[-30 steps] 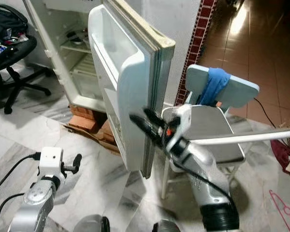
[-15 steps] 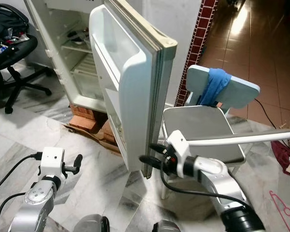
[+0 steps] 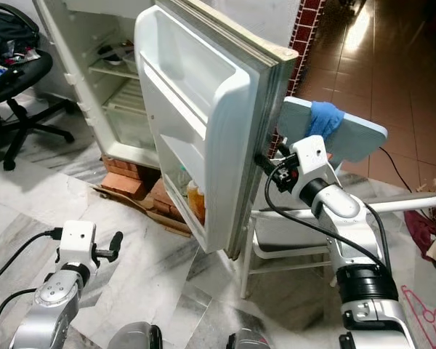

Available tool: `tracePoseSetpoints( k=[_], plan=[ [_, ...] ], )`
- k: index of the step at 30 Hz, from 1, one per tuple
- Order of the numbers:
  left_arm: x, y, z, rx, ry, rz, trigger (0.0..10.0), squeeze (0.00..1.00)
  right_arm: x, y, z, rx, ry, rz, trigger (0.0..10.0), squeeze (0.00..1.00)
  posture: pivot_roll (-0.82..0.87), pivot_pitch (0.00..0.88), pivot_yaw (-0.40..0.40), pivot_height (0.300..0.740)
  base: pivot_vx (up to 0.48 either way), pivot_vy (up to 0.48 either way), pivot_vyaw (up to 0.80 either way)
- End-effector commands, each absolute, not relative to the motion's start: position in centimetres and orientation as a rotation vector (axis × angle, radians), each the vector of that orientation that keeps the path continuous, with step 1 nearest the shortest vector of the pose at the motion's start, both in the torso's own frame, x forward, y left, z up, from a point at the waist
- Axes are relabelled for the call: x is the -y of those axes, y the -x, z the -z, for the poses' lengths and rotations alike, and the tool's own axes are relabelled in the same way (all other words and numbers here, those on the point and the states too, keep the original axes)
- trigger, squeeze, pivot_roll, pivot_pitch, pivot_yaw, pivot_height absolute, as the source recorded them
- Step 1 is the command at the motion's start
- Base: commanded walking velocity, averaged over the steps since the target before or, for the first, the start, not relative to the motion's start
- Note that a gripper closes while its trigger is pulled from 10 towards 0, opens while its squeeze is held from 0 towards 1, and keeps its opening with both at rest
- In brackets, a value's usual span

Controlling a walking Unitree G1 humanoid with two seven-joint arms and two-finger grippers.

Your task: Restocking fridge

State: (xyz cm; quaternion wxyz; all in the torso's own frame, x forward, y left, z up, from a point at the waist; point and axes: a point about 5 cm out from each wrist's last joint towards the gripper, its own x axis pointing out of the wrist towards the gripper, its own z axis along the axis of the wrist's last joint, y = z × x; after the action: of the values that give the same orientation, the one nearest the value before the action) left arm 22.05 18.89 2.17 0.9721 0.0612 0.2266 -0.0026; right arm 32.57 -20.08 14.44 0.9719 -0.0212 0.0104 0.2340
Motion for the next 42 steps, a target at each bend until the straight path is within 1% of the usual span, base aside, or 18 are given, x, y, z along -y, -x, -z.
tracePoseSetpoints(
  k=[1,3,5,7,10,11,13,15,19,21,23,25,29,32,33,35,38,42],
  plan=[
    [-19.0,-21.9,-1.9,-0.469,-0.133,0.016,10.0,0.00,19.7,-32.9,-15.7,0.044,-0.003,-0.494,10.0,0.00,0.07,0.037,0.018,0.740,0.000,0.000,0.00],
    [-19.0,-21.8,-1.9,-0.471,-0.133,0.016,10.0,0.00,18.9,-32.7,-16.2,0.068,-0.069,-0.529,10.0,0.00,0.07,0.038,0.019,0.740,0.000,0.000,0.00],
    [-19.1,-21.8,-1.8,-0.477,-0.135,0.021,10.0,0.00,16.3,-32.0,-17.8,0.153,-0.268,-0.647,10.0,0.00,0.07,0.038,0.021,0.740,0.000,0.000,0.00],
    [-19.1,-21.8,-1.7,-0.479,-0.135,0.023,10.0,0.00,15.4,-31.5,-18.4,0.177,-0.330,-0.716,10.0,0.00,0.07,0.038,0.022,0.740,0.000,0.000,0.00],
    [-19.0,-21.8,-1.6,-0.482,-0.137,0.030,10.0,0.00,13.0,-28.4,-20.4,0.212,-0.535,-1.017,10.0,0.00,0.07,0.038,0.024,0.740,0.000,0.000,0.00],
    [-19.0,-21.9,-1.6,-0.482,-0.138,0.032,10.0,0.00,12.3,-26.8,-21.3,0.222,-0.591,-1.145,10.0,0.00,0.07,0.039,0.024,0.740,0.000,0.000,0.00],
    [-19.0,-21.8,-1.6,-0.484,-0.138,0.035,10.0,0.00,11.7,-25.1,-21.9,0.224,-0.620,-1.267,10.0,0.00,0.06,0.039,0.024,0.740,0.000,0.000,0.00],
    [-19.0,-21.8,-1.5,-0.485,-0.137,0.036,10.0,0.00,11.6,-24.6,-21.8,0.215,-0.625,-1.291,10.0,0.00,0.06,0.041,0.026,0.740,0.000,0.000,0.00],
    [-18.8,-21.9,-1.5,-0.487,-0.136,0.045,10.0,0.00,13.0,-27.4,-15.8,0.022,-0.424,-0.979,10.0,0.00,0.05,0.044,0.026,0.740,0.000,0.000,0.00],
    [-18.8,-21.9,-1.5,-0.485,-0.137,0.044,10.0,0.00,13.4,-27.7,-14.7,-0.005,-0.359,-0.903,10.0,0.00,0.05,0.044,0.027,0.740,0.000,0.000,0.00],
    [-18.8,-22.2,-1.9,-0.453,-0.151,0.042,10.0,0.00,14.1,-28.5,-13.0,-0.033,-0.276,-0.751,10.0,0.00,0.05,0.044,0.026,0.740,0.000,0.000,0.00],
    [-18.6,-22.6,-2.6,-0.402,-0.171,0.056,10.0,0.00,14.2,-28.2,-12.1,-0.062,-0.219,-0.673,10.0,0.00,0.05,0.046,0.022,0.740,0.000,0.000,0.00],
    [-17.7,-23.4,-4.0,-0.320,-0.185,0.079,10.0,0.00,13.7,-27.4,-11.7,-0.078,-0.158,-0.590,10.0,0.00,0.05,0.051,0.022,0.740,0.000,0.000,0.00],
    [-16.1,-24.2,-5.6,-0.237,-0.183,0.129,10.0,0.00,13.5,-27.5,-11.1,-0.027,-0.192,-0.452,10.0,0.00,0.04,0.062,0.016,0.740,0.000,0.345,0.00],
    [-16.1,-24.2,-5.6,-0.237,-0.183,0.129,10.0,0.00,13.5,-27.5,-11.1,-0.027,-0.192,-0.452,10.0,0.00,0.04,0.062,0.016,0.740,0.000,0.480,0.00],
    [-15.2,-25.0,-7.3,-0.155,-0.229,0.169,10.0,0.00,13.0,-27.2,-10.7,-0.004,-0.174,-0.374,10.0,0.00,0.04,0.074,0.017,0.740,0.000,0.480,0.00],
    [-15.1,-25.3,-7.7,-0.134,-0.234,0.166,10.0,0.00,13.1,-26.9,-10.6,-0.007,-0.158,-0.343,10.0,0.00,0.03,0.081,0.013,0.740,0.000,0.480,0.00],
    [-15.4,-25.3,-7.8,-0.124,-0.215,0.132,10.0,0.00,14.1,-26.4,-9.7,-0.021,-0.162,-0.237,10.0,0.00,0.02,0.085,0.014,0.740,0.000,0.480,0.00]
  ],
)
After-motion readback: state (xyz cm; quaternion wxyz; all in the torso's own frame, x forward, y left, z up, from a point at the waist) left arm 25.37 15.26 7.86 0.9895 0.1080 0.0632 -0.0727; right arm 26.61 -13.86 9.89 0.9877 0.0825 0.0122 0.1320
